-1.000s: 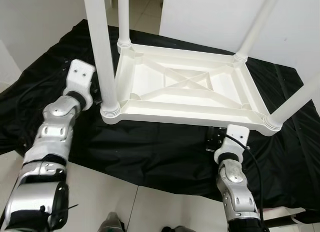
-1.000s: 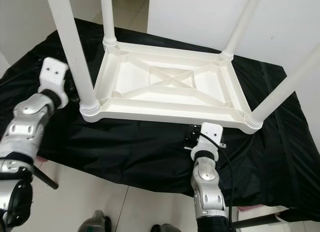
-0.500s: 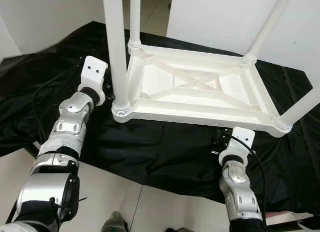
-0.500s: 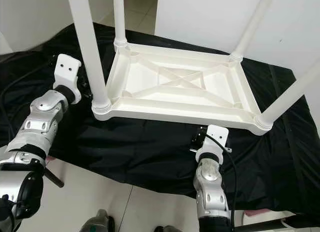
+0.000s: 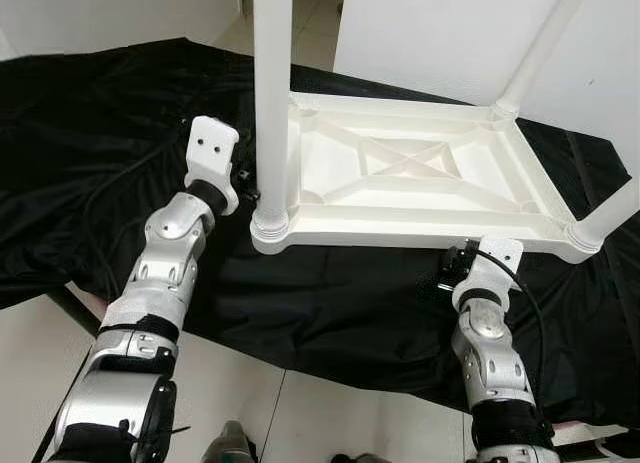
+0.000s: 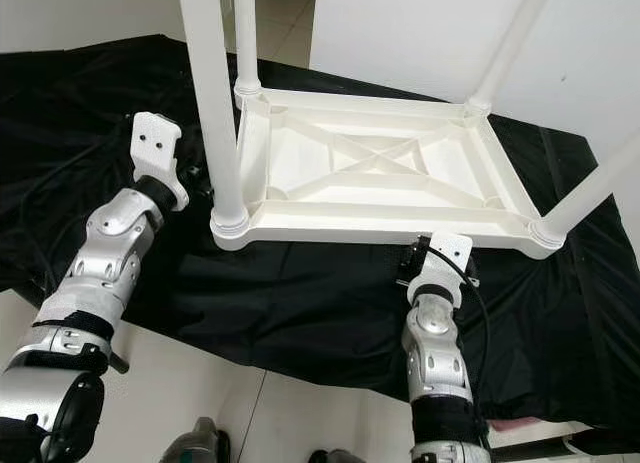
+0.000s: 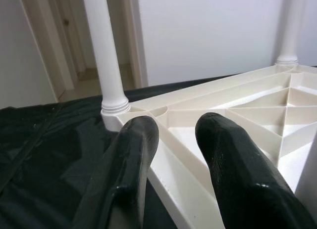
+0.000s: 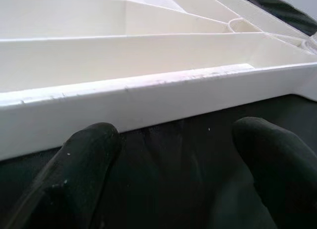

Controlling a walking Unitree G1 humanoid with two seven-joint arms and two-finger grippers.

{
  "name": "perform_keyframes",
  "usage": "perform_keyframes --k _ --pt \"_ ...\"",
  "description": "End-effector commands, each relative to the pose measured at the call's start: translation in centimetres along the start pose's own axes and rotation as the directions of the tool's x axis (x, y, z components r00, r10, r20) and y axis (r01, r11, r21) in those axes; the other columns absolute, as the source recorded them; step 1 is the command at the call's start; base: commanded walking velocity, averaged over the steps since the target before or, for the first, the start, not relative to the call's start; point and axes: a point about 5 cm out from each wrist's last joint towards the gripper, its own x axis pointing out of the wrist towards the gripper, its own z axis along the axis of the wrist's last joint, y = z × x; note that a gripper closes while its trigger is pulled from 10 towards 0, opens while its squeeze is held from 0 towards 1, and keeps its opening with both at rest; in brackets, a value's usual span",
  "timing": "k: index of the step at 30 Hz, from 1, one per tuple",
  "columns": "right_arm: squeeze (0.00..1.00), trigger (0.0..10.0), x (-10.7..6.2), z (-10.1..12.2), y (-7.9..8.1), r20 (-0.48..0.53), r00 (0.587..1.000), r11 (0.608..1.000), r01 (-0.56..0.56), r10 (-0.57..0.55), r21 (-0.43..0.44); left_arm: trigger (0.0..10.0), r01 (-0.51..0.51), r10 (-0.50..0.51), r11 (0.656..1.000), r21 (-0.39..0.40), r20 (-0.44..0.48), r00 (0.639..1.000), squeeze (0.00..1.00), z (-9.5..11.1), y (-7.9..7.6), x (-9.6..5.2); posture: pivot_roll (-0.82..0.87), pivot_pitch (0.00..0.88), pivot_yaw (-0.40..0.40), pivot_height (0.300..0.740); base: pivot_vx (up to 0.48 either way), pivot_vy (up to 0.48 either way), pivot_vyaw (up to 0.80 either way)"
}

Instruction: Building children table

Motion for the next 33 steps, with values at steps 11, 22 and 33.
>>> perform_keyframes --k 11,22,33 --pt "0.0 10.0 2.9 0.5 -1.3 -0.013 0.998 0.998 0.059 -0.059 0.004 10.0 0.487 -0.475 0.872 -0.054 0.154 0.866 0.0 3.1 -6.4 -1.0 0.16 0.11 -0.057 0.74 0.0 0.0 0.0" --pt "0.0 10.0 5.3 2.1 -1.3 0.007 0.998 0.998 0.063 -0.063 -0.009 10.0 0.576 -0.528 0.811 -0.102 0.296 0.796 0.0 6.9 -9.5 -1.5 0.18 0.124 -0.072 0.74 0.0 0.0 0.0" --pt "0.0 10.0 4.3 0.8 2.5 -0.021 0.999 0.999 -0.05 0.05 -0.018 10.0 0.693 -0.625 0.703 -0.16 0.326 0.709 0.0 8.1 -11.1 -3.3 0.17 0.142 -0.104 0.74 0.0 0.0 0.0"
